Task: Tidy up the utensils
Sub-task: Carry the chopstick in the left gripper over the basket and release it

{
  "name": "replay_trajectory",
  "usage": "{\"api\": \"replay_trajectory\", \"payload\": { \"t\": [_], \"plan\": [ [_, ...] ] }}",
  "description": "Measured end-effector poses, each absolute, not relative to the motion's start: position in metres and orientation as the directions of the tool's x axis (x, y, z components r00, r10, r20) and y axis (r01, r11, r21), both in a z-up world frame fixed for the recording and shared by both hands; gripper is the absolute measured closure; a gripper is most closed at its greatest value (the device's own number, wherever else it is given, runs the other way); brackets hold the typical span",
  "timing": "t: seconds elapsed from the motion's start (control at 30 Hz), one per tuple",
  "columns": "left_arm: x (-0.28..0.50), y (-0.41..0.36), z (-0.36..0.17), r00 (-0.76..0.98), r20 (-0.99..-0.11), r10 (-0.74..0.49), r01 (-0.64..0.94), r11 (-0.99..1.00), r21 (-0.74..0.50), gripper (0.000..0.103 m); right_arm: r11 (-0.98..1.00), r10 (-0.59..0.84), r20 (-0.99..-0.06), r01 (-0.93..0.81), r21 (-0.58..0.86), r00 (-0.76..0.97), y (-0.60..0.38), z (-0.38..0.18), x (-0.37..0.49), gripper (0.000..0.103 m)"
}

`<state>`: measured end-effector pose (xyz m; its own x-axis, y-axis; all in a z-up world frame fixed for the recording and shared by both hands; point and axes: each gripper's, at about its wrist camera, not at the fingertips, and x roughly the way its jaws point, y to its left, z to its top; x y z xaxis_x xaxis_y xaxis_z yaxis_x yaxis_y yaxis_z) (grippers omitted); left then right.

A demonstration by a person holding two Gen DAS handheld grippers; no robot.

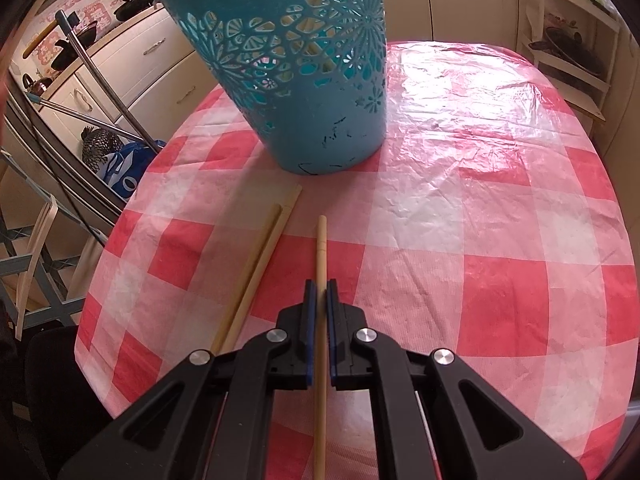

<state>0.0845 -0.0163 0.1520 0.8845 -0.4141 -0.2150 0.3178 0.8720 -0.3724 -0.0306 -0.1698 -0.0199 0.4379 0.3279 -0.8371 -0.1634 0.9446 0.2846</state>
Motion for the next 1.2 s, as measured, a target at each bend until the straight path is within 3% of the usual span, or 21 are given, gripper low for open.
{"api": "replay_trajectory", "payload": {
  "t": [0.13,0.3,0.97,1.03,1.2],
  "plan": [
    [0.113,-0.025,0.156,0.916,-0.163,-0.365,0.282,0.879,-0.384,0.098,0.945,0.326,-0.837,-0.168,0.28,0.439,-0.17,-0.02,-0.031,0.097],
    [0.144,-0.03,0.135,0.923,-0.209,-0.324,0.221,0.889,-0.401,0.098,0.946,0.322,-0.838,-0.173,0.273,0.441,-0.168,-0.02,-0.031,0.097],
    [0.119,-0.028,0.095,0.895,-0.297,-0.332,0.228,0.914,-0.334,0.098,0.947,0.319,-0.837,-0.175,0.268,0.445,-0.167,-0.021,-0.032,0.097],
    [0.109,-0.023,0.096,0.896,-0.297,-0.329,0.232,0.919,-0.317,0.092,0.947,0.319,-0.837,-0.176,0.267,0.446,-0.167,-0.02,-0.032,0.097],
    [0.071,-0.001,0.099,0.919,-0.283,-0.275,0.193,0.938,-0.287,0.049,0.949,0.314,-0.834,-0.183,0.258,0.454,-0.167,-0.02,-0.033,0.097]
  ]
}}
